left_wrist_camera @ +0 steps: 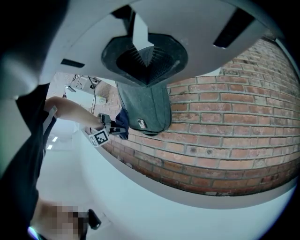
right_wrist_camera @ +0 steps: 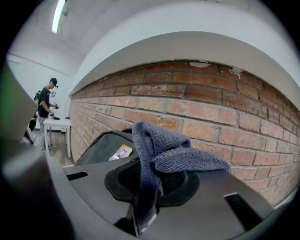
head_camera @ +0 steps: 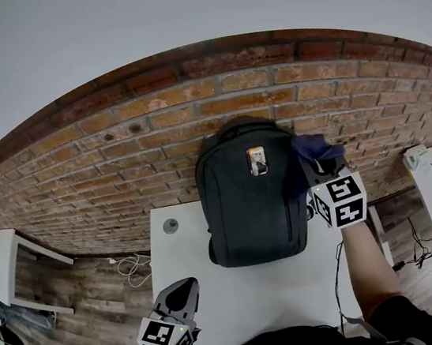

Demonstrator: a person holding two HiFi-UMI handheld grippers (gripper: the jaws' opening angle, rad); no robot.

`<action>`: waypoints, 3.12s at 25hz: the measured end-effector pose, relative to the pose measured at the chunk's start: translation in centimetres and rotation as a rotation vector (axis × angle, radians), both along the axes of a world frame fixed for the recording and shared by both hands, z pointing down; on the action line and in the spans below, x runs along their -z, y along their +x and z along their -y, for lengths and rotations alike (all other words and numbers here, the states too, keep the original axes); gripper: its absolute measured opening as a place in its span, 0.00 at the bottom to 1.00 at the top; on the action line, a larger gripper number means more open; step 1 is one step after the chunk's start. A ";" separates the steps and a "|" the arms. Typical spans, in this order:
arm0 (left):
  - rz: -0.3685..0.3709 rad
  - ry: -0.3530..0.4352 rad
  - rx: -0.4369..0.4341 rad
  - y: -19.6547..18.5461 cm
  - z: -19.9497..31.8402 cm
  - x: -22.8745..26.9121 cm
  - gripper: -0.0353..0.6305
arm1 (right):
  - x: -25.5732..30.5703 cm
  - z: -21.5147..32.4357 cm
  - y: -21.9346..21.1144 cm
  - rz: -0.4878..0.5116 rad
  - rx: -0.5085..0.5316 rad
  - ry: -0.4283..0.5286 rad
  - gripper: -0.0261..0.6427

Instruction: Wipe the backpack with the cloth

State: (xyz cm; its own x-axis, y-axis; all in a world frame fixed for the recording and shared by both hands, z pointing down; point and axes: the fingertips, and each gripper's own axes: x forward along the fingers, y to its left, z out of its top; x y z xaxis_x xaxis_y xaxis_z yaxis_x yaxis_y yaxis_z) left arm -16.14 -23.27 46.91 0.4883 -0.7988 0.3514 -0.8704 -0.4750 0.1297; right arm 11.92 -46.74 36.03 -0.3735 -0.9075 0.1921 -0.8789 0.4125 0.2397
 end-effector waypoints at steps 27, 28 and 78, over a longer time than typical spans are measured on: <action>-0.026 -0.017 0.066 -2.2 -1.4 -0.7 0.04 | -1.2 8.9 -3.3 -0.110 -0.030 -0.202 0.13; -0.027 -0.018 0.071 -2.3 -1.5 -0.8 0.04 | -1.2 9.0 -3.5 -0.115 -0.033 -0.203 0.13; -0.038 -0.001 0.189 -9.8 -4.4 -1.3 0.04 | -2.9 5.7 -27.0 -0.249 0.260 -0.177 0.14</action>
